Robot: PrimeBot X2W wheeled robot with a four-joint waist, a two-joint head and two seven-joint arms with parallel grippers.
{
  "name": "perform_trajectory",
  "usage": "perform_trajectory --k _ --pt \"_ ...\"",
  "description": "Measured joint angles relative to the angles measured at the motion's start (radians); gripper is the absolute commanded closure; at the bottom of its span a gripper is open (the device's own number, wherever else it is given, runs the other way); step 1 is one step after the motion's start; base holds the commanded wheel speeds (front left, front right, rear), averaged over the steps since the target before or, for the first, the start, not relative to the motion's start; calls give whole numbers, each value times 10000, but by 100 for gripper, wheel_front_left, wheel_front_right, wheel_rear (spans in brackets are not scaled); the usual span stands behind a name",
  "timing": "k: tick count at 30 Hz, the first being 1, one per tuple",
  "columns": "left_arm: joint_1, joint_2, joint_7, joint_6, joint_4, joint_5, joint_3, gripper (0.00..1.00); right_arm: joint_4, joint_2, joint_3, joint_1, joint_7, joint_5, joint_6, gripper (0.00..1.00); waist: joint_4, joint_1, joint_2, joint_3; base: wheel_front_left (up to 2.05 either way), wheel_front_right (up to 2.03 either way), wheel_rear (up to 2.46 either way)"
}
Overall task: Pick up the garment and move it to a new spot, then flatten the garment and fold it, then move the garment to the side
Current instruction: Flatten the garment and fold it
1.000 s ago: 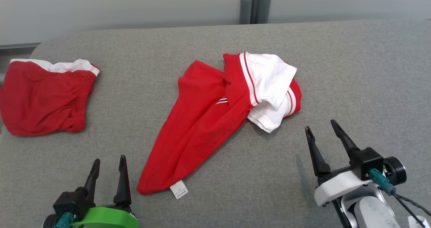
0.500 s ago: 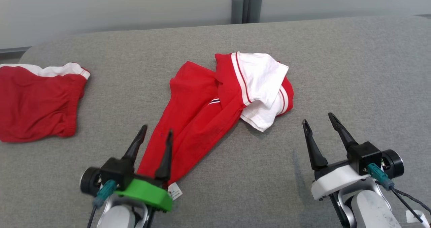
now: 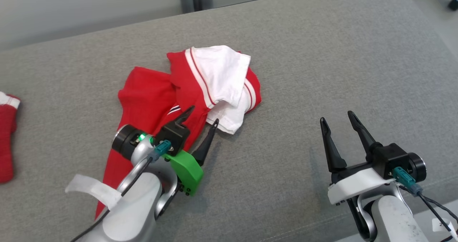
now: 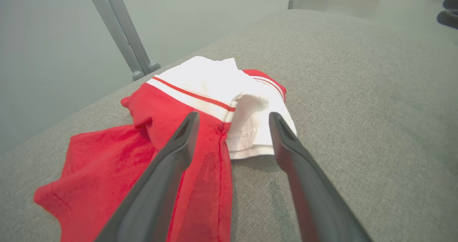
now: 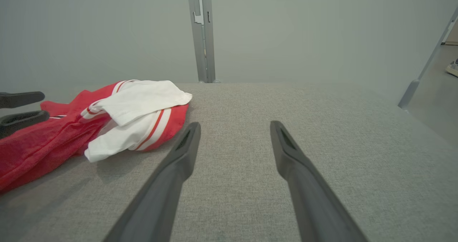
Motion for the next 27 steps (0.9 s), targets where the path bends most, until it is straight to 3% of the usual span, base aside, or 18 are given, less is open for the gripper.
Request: perform_trajectory --k 8,15,16,17,18,27 --pt "-1054 439 351 -13 1509 -81 -422 0 -46 6 104 -29 0 449 0 0 -1110 0 0 404 0 0 0" --pt "-1967 541 360 174 2681 -79 -282 0 -36 6 234 -92 -2 589 0 0 -1653 0 0 666 0 0 0" --pt "-2076 535 343 232 2846 -67 -282 26 -35 8 251 -92 -2 591 0 0 -1695 0 0 685 0 0 0" --pt "-2160 527 345 234 2989 -69 -278 95 -31 8 268 -92 -2 596 0 0 -1725 0 0 699 0 0 0" --pt "-2266 483 295 230 3225 -86 -299 100 -21 10 301 -92 -2 612 0 0 -1760 0 0 696 0 0 0" --pt "-2836 23 -556 58 2297 -173 -980 100 -6 12 255 -74 0 625 0 0 -1625 0 0 604 0 0 0"
